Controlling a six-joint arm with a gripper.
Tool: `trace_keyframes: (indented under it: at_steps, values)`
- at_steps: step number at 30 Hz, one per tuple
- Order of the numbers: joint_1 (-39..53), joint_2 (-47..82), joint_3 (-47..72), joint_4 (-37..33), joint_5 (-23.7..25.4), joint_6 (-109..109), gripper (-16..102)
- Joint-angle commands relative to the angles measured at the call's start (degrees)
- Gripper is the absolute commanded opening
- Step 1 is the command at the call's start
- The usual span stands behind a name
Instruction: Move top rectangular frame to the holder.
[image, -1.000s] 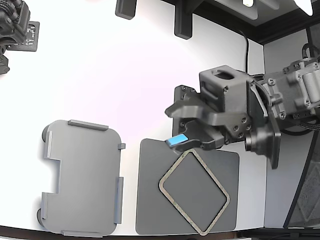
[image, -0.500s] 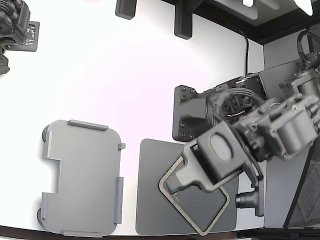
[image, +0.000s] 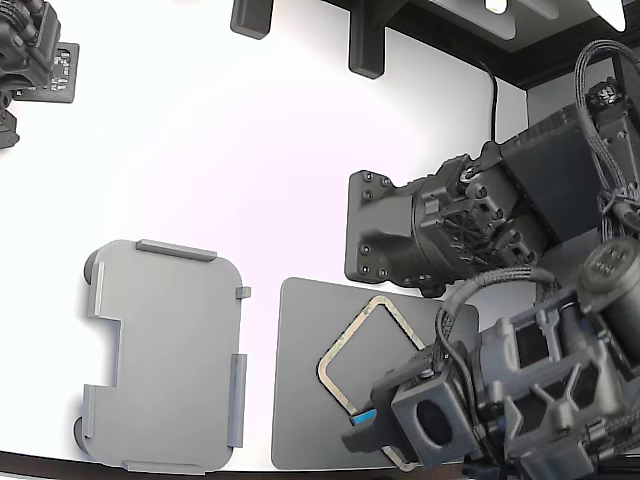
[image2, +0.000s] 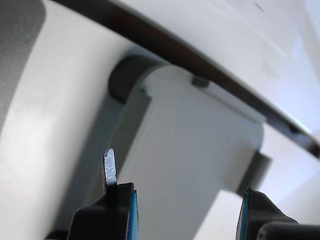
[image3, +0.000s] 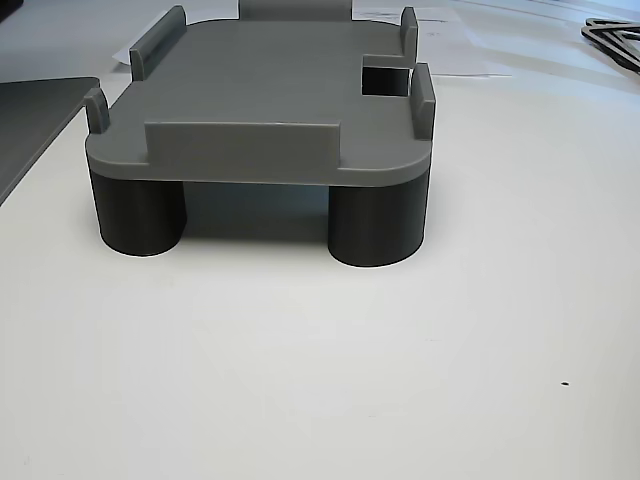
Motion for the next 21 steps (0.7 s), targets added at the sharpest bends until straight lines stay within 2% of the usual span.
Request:
trace_keyframes:
  at_steps: [1, 6, 9, 13, 18, 21]
  values:
    - [3.6, -3.43, -4.04, 1.14, 1.05, 3.78, 82]
    - [11.6, -9.84, -7.91, 2.37, 3.34, 11.43, 88]
    - [15.21, -14.59, -12.13, 5.8, 3.69, 14.85, 89]
    - [17.67, -18.63, -15.29, 8.96, 2.29, 17.23, 85]
    - [19.07, -23.55, -19.51, 11.07, 0.0, 17.23, 99]
    - [20.57, -29.44, -25.14, 14.77, -0.53, 19.34, 100]
